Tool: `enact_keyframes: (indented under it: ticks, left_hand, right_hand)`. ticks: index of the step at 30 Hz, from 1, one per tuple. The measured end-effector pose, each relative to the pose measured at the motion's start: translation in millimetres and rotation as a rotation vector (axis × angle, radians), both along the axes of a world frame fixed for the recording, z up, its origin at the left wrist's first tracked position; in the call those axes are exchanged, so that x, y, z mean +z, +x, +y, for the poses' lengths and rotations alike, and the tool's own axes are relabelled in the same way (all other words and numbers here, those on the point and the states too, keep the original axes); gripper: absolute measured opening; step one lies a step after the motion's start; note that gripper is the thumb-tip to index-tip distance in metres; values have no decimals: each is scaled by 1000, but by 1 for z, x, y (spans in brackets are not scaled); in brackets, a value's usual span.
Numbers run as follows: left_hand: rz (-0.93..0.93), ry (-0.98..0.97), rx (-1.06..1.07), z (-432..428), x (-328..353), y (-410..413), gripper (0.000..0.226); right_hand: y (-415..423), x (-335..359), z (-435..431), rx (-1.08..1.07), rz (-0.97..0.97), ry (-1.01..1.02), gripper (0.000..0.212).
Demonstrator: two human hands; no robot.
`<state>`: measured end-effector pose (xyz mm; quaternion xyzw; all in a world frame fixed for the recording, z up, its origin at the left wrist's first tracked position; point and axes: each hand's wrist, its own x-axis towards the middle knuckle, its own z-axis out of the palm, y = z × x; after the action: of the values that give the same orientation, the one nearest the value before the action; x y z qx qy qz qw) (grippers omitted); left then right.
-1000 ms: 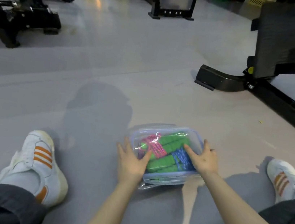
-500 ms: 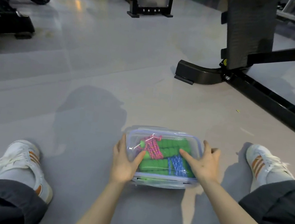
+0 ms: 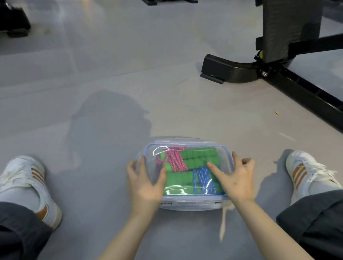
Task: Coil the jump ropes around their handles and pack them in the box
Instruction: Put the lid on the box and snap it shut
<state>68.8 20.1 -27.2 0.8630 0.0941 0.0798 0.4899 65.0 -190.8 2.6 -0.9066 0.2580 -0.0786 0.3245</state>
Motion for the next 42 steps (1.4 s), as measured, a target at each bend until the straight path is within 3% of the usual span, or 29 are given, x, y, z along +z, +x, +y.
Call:
enact_keyframes:
  ticks: [3,6,8,10,12,14,17,21,28,38,42]
  left_hand:
    - [-13,61,-32,5,-10,3,84]
    - [-6,170,-24,6,-14,9,86]
    - [-44,399,-23,4,-14,13,77]
    - [-210,636,-107,2,-13,18,57]
    - [-400,753,-248,-1,-14,20,41]
    - [-446,723,-327,-10,-17,16,37]
    - [-365,730,-385,-22,-23,2,50]
    - [-351,752,-453,-21,-26,5,57]
    - [-370,747,-435,-24,-31,11,54]
    - [-334,737,-392,-29,-18,24,56]
    - [-219,744,-391,-36,-9,26,65]
  right_hand:
    - [3,-3,2,20,-10,-44,84]
    - [9,-3,3,73,-1,-117,76]
    - [10,-7,6,69,32,-175,75]
    - [7,-11,7,60,41,-257,72]
    - [9,-11,8,124,-19,-402,58]
    - [16,-9,10,304,-50,-534,45]
    - [25,-11,7,550,34,-542,55]
    - [26,-16,2,551,171,-468,90]
    - [30,-15,-3,642,222,-506,112]
    - [45,-7,-15,570,81,-361,79]
    - [48,-8,-16,419,230,-391,55]
